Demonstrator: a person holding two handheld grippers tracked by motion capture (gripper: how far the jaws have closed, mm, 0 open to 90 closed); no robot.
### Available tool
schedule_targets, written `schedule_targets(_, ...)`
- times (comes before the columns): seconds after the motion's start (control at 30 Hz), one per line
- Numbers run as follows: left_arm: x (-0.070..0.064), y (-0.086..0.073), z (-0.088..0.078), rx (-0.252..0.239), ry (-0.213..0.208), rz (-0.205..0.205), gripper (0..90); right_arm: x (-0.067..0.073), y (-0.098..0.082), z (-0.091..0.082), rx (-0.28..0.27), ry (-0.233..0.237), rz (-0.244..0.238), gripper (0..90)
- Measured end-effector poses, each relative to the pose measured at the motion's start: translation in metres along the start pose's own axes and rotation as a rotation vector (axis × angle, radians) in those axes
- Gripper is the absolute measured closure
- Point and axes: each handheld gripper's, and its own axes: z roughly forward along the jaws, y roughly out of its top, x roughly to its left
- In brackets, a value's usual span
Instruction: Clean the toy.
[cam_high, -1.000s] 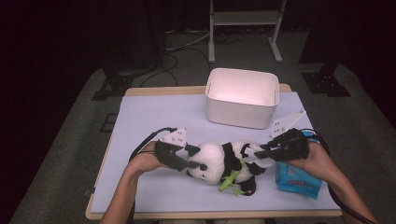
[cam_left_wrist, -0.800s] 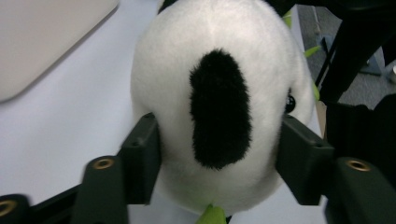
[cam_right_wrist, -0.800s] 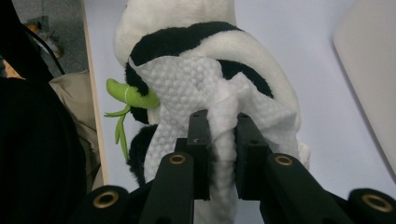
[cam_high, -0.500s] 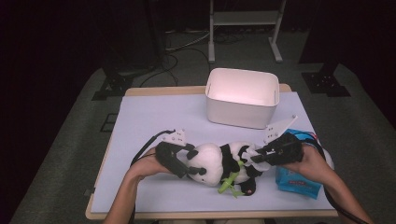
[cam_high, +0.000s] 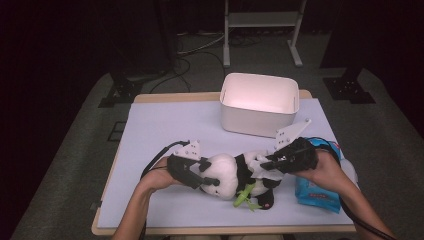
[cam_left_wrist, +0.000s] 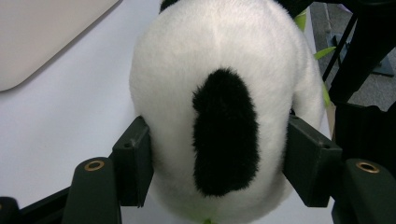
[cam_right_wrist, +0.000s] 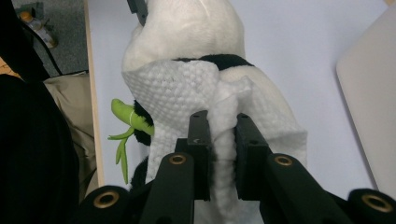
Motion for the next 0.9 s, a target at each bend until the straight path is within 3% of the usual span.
schedule_targets(0.17, 0.000, -0.002, -0.001, -0.014, 0.000, -0.016, 33.7, 0.001, -0.008, -0.004, -0.019, 0.011, 0.011, 78.2)
schedule_targets(0.43, -0.002, 0.002, -0.001, -0.012, 0.004, -0.003, 34.0, 0.004, -0.029, -0.017, -0.003, 0.008, 0.038, 78.0)
schedule_targets(0.6, -0.003, 0.003, -0.001, -0.011, 0.006, 0.000, 34.3, 0.004, -0.015, -0.013, 0.002, 0.002, 0.011, 78.0)
schedule_targets(0.9, -0.003, 0.003, -0.001, -0.019, 0.004, 0.000, 34.3, -0.001, 0.018, 0.011, 0.013, 0.024, -0.035, 78.1)
